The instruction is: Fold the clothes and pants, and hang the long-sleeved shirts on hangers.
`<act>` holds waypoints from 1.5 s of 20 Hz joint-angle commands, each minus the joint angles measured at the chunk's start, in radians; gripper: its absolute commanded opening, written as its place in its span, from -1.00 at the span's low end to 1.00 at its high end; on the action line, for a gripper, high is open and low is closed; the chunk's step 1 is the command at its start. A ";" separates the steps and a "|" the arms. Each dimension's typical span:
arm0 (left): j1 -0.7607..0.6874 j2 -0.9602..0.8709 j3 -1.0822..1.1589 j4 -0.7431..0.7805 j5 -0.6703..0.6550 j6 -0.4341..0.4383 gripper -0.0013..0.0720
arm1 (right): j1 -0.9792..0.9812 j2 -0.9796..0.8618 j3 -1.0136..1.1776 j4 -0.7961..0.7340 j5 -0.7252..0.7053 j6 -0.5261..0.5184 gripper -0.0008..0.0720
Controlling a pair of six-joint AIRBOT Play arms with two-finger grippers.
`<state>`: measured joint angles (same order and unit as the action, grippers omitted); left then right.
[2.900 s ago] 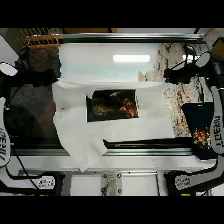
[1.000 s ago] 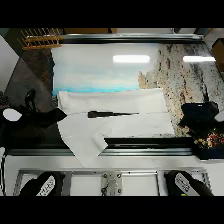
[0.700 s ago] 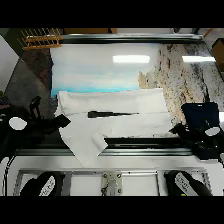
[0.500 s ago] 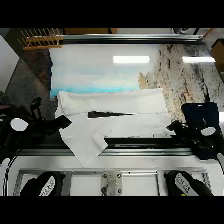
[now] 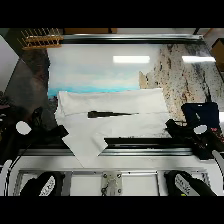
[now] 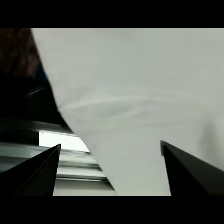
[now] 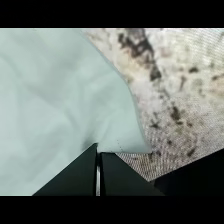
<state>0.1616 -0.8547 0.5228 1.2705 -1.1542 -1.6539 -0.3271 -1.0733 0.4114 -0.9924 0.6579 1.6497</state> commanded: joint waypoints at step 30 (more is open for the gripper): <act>-0.064 0.001 -0.224 -0.186 0.109 -0.064 0.90 | 0.005 0.003 0.011 0.010 0.005 -0.005 -0.95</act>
<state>0.0292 -0.8543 0.3470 1.2003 -1.0882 -1.7782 -0.3233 -1.0714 0.4213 -0.9825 0.6628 1.6447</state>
